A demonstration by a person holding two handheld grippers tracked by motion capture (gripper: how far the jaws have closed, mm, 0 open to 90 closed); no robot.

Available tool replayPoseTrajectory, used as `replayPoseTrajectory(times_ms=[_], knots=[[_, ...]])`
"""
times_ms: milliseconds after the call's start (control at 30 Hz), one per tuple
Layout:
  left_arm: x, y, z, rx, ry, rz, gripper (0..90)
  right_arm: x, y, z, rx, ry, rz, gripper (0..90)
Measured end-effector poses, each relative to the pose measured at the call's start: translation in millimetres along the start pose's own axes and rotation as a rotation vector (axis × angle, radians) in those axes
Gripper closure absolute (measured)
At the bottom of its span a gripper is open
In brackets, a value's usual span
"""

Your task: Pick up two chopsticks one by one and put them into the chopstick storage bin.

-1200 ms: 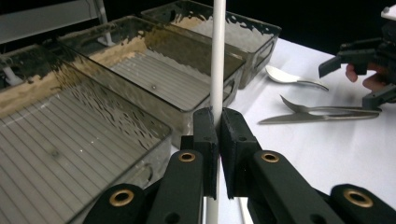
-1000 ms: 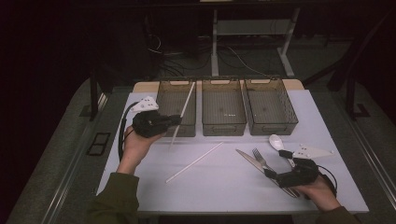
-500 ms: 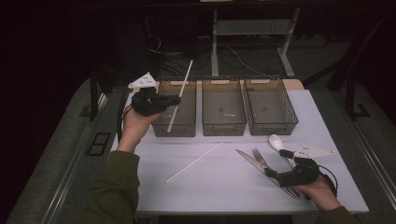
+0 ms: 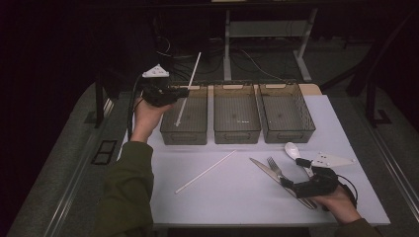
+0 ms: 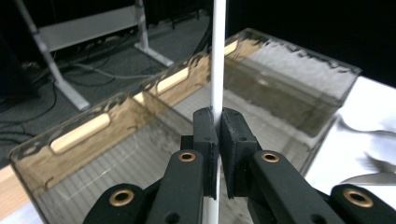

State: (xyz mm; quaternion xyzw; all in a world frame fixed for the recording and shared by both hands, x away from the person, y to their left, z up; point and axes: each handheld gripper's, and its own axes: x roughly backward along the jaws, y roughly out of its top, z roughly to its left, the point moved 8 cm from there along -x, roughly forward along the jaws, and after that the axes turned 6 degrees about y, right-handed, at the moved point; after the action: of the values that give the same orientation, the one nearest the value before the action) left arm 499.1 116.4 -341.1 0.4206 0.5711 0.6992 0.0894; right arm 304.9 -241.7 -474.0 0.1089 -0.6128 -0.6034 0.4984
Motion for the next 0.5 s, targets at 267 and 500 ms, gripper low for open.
replayPoseTrajectory(times_ms=[267, 500], knots=[[-14.2, -17.1, 12.9, 0.032, 0.033, 0.072, 84.2, 0.1, 0.1, 0.2, 0.0, 0.002, 0.0, 1.7], [-21.6, -33.3, 18.1, 0.042, 0.055, 0.137, 84.2, 0.2, 0.2, 0.3, 0.001, 0.002, -0.002, 1.8]])
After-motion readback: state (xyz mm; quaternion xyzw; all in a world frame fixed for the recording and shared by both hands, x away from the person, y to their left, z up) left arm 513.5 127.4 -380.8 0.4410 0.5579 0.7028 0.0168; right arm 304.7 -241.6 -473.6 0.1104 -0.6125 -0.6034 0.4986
